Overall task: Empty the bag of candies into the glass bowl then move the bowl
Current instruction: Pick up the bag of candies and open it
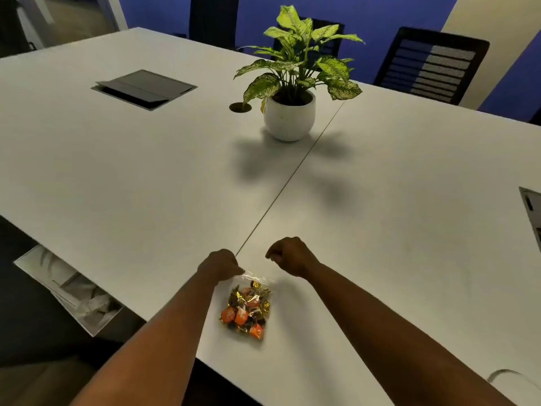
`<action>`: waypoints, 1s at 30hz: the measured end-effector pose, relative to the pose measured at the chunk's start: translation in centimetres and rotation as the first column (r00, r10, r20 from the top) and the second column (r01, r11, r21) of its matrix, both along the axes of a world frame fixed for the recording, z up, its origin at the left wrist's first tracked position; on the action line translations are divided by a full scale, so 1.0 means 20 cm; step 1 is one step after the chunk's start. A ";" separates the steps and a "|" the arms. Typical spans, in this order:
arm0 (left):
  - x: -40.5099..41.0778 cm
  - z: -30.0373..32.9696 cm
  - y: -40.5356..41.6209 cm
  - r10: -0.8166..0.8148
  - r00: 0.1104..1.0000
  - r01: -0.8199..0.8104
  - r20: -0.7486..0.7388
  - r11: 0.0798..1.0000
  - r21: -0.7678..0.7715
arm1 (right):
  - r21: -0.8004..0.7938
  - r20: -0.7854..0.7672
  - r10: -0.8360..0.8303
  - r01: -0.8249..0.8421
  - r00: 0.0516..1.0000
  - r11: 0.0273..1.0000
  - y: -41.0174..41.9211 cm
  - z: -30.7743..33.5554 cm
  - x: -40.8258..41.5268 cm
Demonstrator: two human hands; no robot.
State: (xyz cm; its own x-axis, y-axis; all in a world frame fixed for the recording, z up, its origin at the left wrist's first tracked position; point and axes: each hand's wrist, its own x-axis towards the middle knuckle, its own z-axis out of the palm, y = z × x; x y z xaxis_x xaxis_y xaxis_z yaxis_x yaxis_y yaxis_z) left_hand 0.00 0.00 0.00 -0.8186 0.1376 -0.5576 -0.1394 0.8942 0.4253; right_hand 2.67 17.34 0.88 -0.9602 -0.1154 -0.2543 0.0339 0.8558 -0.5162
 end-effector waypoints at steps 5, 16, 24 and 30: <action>0.08 -0.08 0.03 0.094 0.993 -0.092 -0.064 0.995 0.034 | 0.044 0.172 0.067 -0.076 0.983 0.996 -0.05 -0.10 0.00; 0.04 -0.03 0.07 0.262 0.963 -0.254 0.063 0.805 0.536 | -0.143 0.230 0.011 0.023 0.973 0.989 0.02 -0.04 -0.01; -0.01 0.06 0.15 0.208 0.975 -0.205 0.076 0.719 0.664 | -0.326 0.282 -0.115 0.208 0.952 0.922 0.13 0.13 0.01; -0.02 0.16 0.29 0.149 0.986 -0.156 0.075 0.668 0.727 | -0.352 0.260 -0.260 0.342 0.930 0.871 0.25 0.25 0.04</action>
